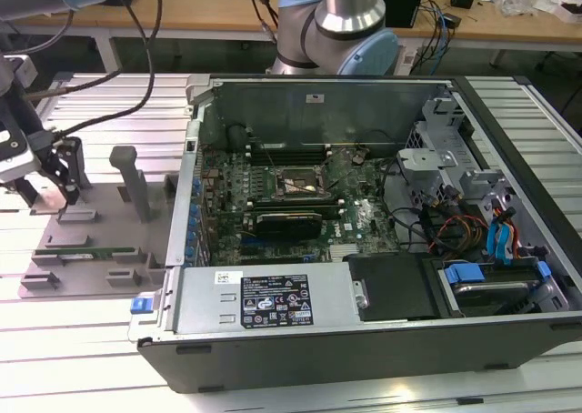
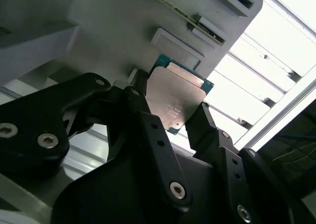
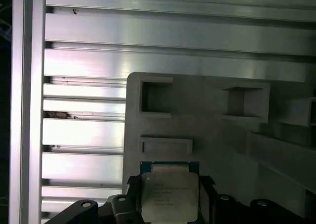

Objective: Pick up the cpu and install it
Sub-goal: 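Pick up the cpu and move it towards the insertion slot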

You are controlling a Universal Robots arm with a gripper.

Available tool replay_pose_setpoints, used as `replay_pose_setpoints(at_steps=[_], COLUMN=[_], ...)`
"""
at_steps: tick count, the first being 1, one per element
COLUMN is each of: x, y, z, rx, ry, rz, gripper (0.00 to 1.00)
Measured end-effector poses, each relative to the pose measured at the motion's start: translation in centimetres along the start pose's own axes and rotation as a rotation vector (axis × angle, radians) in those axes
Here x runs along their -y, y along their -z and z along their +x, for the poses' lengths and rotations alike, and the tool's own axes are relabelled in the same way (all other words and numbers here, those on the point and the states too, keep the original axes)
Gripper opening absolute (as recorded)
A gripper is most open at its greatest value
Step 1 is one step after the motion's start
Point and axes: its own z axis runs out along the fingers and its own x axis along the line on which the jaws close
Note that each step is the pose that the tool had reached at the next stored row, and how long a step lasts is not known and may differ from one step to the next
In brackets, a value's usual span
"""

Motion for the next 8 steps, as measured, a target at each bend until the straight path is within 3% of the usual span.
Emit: replay_pose_setpoints(at_steps=[3,8], x=[0.02,0.07], y=[0.59,2.12], z=[-0.02,-0.06], rx=[0.0,-0.0004], ry=[0.0,0.0], rz=[0.002,0.0075], gripper=[0.55,0.55])
